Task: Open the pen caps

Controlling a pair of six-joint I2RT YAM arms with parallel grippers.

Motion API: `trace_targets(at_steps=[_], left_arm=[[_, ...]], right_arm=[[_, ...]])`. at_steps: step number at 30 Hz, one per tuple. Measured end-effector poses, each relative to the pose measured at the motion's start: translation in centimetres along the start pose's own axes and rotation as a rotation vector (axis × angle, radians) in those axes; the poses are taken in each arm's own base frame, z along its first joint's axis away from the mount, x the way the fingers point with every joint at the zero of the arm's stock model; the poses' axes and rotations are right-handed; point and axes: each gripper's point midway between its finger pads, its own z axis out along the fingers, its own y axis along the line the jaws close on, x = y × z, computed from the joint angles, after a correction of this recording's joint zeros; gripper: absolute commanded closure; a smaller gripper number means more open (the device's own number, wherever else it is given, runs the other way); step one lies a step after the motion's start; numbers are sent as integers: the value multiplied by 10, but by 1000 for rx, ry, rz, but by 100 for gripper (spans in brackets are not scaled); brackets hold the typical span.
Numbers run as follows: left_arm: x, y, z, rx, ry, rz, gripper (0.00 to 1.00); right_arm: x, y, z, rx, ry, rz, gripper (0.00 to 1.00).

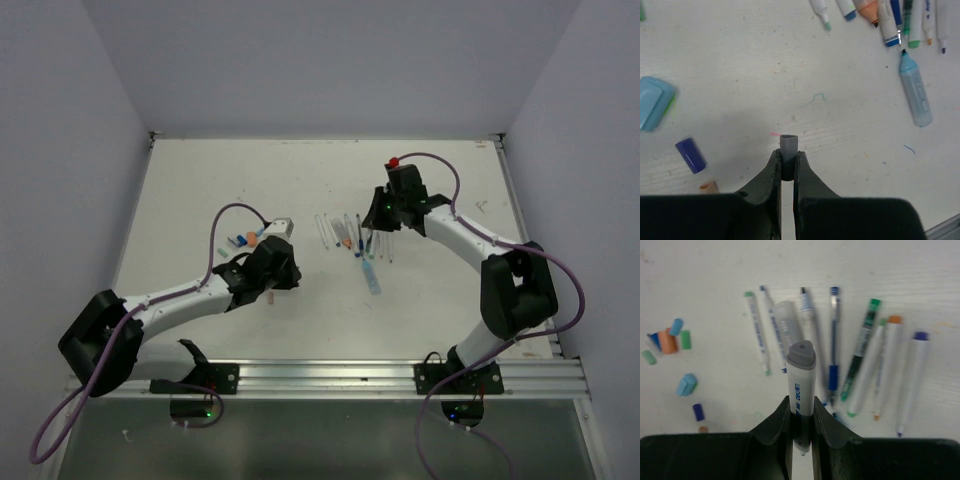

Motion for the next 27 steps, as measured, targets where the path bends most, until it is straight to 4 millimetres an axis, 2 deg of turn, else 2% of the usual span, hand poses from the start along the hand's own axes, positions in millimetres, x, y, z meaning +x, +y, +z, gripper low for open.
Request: trace_targets(at_steps=[3, 5, 7, 9, 18, 20, 22, 27], left_arm=[[14, 13, 7, -57, 47, 12, 100], [17, 17, 10, -76, 54, 17, 100], [19, 21, 13, -105, 63, 24, 100], [19, 24, 17, -126, 66, 29, 100], [23, 46, 29, -272, 98, 65, 100], [29, 53, 30, -299, 118, 75, 95], [34, 57, 32, -317, 136, 82, 93], [29, 57, 39, -331, 129, 78, 85]], right_arm=[[-10, -54, -7, 146, -7, 18, 100], [-12, -81, -12, 213, -1, 31, 100], [-12, -105, -18, 273, 9, 40, 100], [-8, -119, -21, 306, 30, 38, 100], [25, -145, 4, 368, 167, 15, 96], [31, -149, 9, 378, 191, 18, 94], [32, -150, 10, 380, 195, 18, 92], [28, -149, 12, 377, 188, 17, 82]])
